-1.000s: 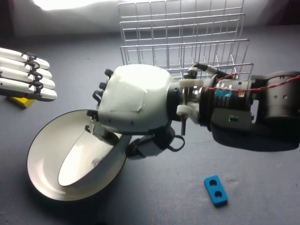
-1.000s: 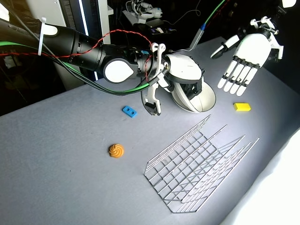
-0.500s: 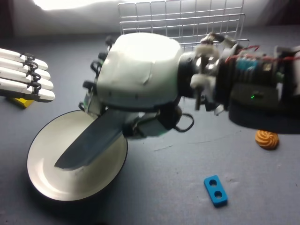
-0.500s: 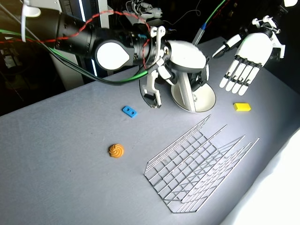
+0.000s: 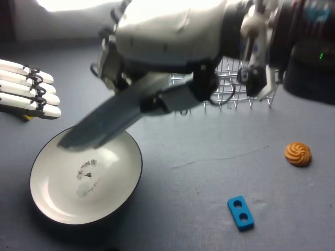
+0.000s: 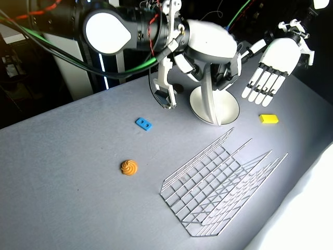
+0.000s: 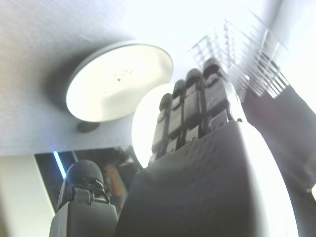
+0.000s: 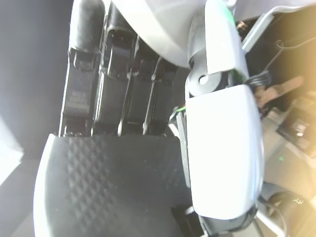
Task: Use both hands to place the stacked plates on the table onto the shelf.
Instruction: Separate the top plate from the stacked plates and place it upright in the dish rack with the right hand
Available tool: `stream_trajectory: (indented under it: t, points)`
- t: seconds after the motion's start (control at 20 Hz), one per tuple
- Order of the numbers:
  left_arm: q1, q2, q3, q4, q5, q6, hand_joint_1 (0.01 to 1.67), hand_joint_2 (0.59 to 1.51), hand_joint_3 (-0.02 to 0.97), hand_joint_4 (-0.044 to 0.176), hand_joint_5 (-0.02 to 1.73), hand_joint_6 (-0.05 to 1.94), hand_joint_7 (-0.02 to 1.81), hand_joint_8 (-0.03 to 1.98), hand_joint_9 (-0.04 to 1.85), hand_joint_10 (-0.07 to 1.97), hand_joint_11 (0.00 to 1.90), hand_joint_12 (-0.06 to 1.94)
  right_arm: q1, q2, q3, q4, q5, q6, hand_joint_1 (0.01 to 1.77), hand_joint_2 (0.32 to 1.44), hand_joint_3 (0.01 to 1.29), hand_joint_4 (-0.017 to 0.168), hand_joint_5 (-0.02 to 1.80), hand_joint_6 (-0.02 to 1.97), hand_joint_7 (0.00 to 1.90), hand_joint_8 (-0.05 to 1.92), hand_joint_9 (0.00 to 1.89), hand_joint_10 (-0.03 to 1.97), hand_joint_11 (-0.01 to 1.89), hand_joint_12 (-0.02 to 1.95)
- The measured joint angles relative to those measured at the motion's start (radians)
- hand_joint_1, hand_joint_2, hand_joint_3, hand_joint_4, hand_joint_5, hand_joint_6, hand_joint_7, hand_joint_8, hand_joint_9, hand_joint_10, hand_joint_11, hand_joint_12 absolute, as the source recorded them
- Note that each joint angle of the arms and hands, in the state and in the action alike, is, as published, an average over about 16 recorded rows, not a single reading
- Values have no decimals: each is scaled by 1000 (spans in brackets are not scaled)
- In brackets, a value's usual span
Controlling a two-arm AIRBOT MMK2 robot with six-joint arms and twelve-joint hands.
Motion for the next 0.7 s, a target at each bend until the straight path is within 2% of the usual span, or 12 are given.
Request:
stream_trajectory:
  t: [0.35, 0.7]
  points:
    - [27, -4, -7, -2, 11, 0, 23, 1111, 13, 3, 49, 17, 44, 11, 35, 12, 20, 13, 108, 53, -5, 0, -79, 153, 1213, 981, 14, -2, 991, 817, 1185, 664, 1393, -6, 891, 1202]
    - [66, -8, -27, -4, 28, 0, 23, 1113, 13, 3, 38, 17, 37, 11, 26, 12, 18, 13, 177, 91, 22, 0, -141, 321, 1215, 981, 14, -4, 986, 813, 1179, 694, 1397, -6, 895, 1212]
